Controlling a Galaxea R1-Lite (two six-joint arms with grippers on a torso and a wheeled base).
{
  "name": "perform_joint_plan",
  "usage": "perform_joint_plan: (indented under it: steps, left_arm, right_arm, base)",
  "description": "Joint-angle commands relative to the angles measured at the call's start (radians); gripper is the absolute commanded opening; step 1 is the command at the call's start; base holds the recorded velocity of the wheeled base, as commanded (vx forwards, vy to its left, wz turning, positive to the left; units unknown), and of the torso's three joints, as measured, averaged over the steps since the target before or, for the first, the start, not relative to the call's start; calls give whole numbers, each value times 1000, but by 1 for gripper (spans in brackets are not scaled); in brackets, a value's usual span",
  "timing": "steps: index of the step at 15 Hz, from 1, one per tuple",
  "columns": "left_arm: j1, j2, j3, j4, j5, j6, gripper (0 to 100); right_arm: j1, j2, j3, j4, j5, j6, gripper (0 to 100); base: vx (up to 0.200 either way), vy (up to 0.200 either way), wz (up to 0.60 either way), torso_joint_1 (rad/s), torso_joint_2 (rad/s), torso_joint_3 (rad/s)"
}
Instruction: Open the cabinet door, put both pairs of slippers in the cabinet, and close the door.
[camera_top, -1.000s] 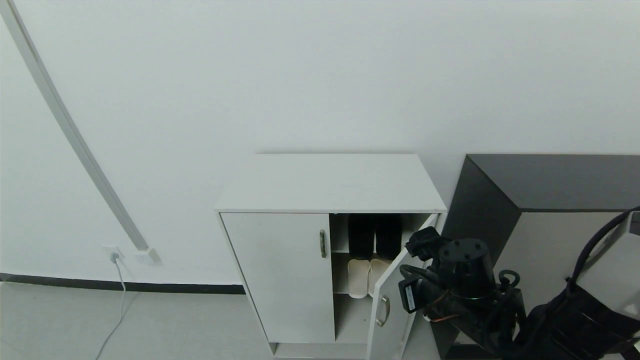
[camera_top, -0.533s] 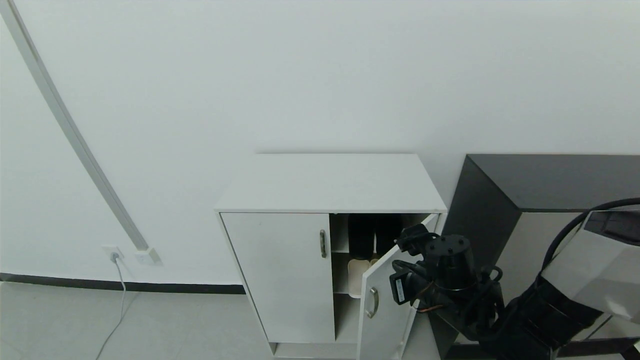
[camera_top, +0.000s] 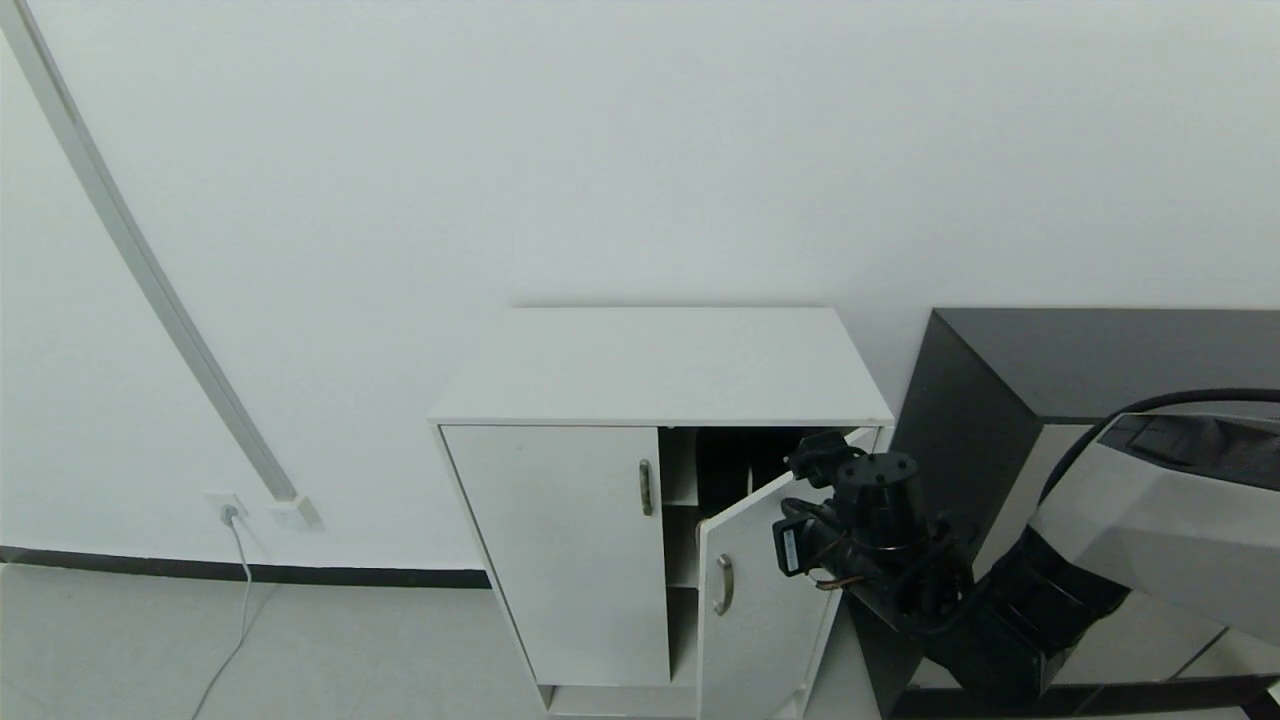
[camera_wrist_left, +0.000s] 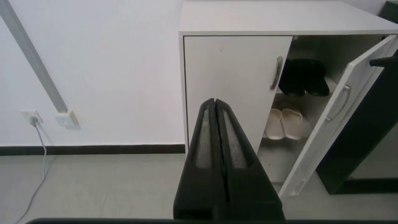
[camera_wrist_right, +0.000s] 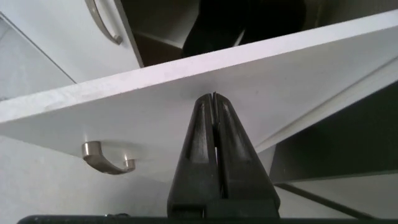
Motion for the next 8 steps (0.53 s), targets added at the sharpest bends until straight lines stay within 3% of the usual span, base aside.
perform_joint_plan:
  steps: [1, 8]
  left_arm:
    - [0, 1, 0, 0, 0, 0, 0]
    - [0, 1, 0, 0, 0, 0, 0]
  right_arm:
    - [-4, 26, -16, 0, 1, 1, 0]
    - [-24, 84, -100, 0, 1, 1, 0]
  base:
    - [0, 0, 0, 0, 0, 0]
    - [0, 0, 0, 0, 0, 0]
